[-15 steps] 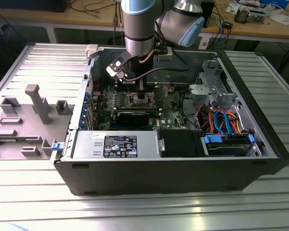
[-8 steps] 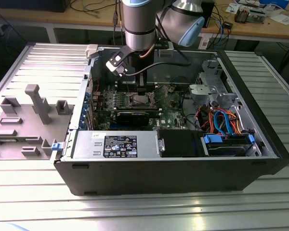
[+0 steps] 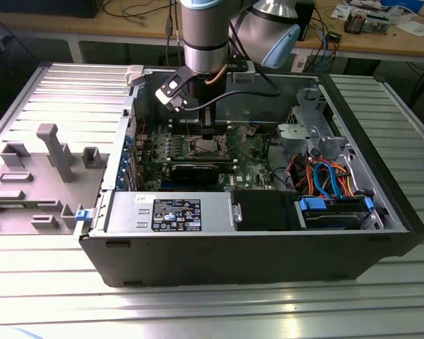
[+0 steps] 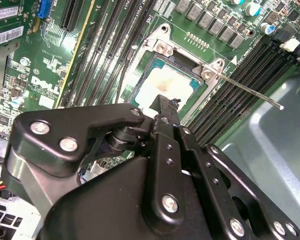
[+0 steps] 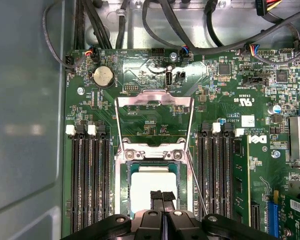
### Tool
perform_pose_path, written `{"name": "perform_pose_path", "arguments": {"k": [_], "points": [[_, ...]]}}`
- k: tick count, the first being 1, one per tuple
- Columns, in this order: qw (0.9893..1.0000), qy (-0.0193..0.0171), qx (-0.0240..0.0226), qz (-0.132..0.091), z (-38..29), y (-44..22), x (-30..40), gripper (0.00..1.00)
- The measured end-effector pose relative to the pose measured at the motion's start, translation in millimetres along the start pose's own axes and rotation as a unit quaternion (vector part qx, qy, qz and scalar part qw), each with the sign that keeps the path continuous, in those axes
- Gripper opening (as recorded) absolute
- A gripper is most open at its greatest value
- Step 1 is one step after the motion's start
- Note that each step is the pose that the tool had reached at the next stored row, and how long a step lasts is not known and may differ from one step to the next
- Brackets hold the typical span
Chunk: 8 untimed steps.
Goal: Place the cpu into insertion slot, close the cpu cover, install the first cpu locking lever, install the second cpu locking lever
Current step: 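Close the cpu cover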
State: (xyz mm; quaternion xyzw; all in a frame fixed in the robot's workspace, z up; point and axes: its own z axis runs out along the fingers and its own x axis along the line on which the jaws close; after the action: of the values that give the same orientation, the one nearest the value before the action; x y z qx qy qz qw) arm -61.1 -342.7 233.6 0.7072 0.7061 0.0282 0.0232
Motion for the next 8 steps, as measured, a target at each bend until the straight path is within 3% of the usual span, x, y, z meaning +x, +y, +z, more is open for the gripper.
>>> {"name": "perform_pose_path", "arguments": {"k": [8], "points": [[1.0, 0.0001, 0.0021, 0.0, 0.2, 1.0, 0.0, 0.11]]}}
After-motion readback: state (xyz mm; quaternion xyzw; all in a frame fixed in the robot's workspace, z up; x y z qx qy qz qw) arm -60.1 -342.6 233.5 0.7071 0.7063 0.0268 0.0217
